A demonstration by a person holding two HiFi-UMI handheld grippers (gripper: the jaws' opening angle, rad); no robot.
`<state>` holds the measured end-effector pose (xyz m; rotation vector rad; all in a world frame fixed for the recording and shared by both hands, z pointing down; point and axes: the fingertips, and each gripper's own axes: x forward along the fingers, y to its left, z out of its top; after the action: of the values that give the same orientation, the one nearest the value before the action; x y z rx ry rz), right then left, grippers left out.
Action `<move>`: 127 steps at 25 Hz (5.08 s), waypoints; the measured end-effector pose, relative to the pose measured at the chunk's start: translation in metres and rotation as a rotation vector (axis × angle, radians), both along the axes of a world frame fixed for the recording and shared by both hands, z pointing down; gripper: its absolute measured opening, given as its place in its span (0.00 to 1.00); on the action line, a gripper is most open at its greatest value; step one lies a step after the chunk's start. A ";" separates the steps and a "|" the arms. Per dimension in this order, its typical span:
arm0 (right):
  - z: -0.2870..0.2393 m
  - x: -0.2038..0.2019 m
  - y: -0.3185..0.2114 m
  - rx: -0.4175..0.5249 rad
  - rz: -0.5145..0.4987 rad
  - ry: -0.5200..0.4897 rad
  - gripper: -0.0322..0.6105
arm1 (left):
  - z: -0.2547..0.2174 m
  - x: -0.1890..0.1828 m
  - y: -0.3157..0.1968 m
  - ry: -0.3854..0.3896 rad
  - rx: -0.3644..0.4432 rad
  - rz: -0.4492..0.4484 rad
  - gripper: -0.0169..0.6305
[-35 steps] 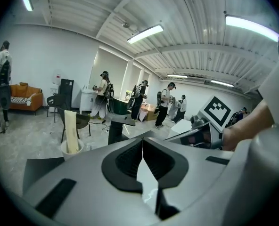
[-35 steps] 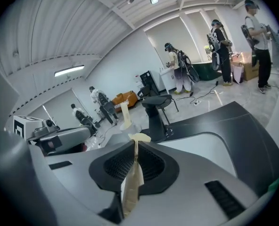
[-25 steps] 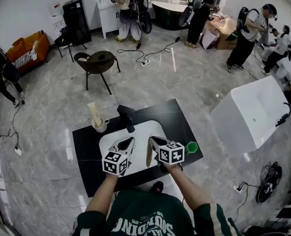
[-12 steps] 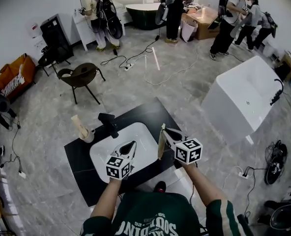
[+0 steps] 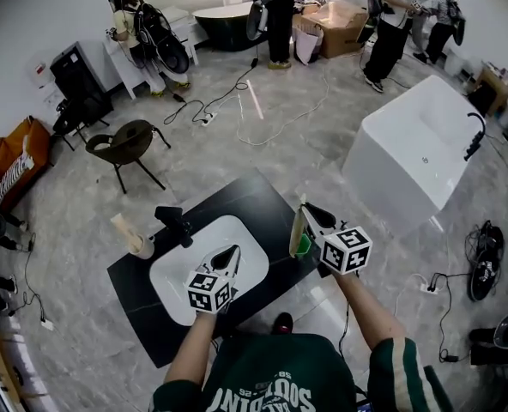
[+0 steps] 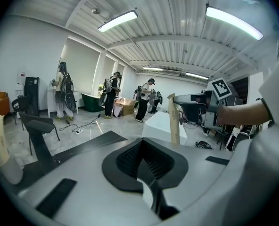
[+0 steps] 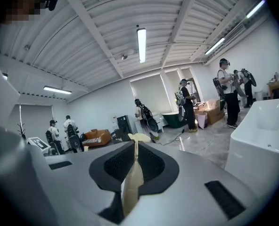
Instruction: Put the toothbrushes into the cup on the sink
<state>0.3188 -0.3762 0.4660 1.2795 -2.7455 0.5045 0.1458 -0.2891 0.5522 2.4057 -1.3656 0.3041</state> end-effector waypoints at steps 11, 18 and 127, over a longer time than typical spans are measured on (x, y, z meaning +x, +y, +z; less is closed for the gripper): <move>0.024 0.027 -0.016 0.101 0.084 0.075 0.13 | 0.003 0.002 0.001 -0.011 -0.016 -0.046 0.04; 0.045 0.030 -0.014 0.117 0.118 0.114 0.13 | 0.001 -0.006 0.006 -0.016 -0.017 -0.088 0.04; 0.094 -0.159 0.083 -0.023 -0.363 0.230 0.11 | 0.020 -0.090 0.054 0.024 -0.062 -0.244 0.04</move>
<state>0.1596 -0.2929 0.5597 0.7499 -2.6751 0.3319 0.0556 -0.2351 0.5717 2.1570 -1.5939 0.2487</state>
